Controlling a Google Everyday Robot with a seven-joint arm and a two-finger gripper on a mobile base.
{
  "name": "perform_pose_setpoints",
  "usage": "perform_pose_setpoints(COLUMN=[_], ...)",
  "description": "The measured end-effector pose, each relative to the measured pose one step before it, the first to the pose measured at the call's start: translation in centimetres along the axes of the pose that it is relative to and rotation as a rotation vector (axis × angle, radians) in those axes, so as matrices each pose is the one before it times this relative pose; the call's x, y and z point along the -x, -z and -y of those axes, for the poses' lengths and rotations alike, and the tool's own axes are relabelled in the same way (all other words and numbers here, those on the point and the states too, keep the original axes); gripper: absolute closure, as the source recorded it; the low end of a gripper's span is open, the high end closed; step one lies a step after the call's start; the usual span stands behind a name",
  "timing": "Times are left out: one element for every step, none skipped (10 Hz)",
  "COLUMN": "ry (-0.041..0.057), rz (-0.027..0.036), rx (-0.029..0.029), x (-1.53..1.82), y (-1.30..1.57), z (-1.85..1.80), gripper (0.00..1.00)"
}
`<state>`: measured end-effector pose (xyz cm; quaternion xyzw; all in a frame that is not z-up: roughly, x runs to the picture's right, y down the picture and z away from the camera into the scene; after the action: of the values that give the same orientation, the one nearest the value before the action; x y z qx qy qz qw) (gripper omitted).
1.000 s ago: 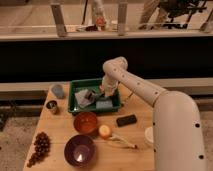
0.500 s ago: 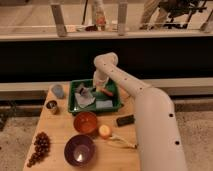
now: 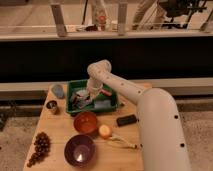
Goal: Wipe tray with brush
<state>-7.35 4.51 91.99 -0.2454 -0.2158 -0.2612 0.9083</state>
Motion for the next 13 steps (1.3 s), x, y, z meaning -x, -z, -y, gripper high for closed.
perform_pose_setpoints(ry=[0.01254,0.00872,0.00503,0.00469,0.00214,-0.00605,-0.01096,-0.01002,-0.01246,-0.0117,-0.01697,-0.0149,-0.00233], rz=[-0.00675,-0.0106,-0.01942,-0.01532,-0.02806,-0.02371,-0.02487,-0.01901,-0.01122,-0.00924,-0.00968,-0.00736,0.00198], rx=[0.00505,0.0039,0.00604,0.00775,0.0097,0.00796,0.00651,0.00089,-0.00323,-0.00547,-0.00571,-0.01058,-0.00746], x=[-0.576,-0.488,-0.777,-0.406,-0.787,-0.862,-1.035,-0.732,-0.643,-0.507,-0.687,0.016,1.135], y=[0.785,0.722,0.845,0.404,0.565,0.305,0.142,0.045,-0.026,-0.036,-0.07,-0.144,-0.193], z=[-1.595,-1.023,-1.034,-0.536,-0.49,-0.281,0.028,0.804,1.096,1.225,1.187,1.775,1.237], gripper=[1.0,1.0,1.0,1.0,1.0,1.0,1.0,1.0,1.0,1.0,1.0,1.0,1.0])
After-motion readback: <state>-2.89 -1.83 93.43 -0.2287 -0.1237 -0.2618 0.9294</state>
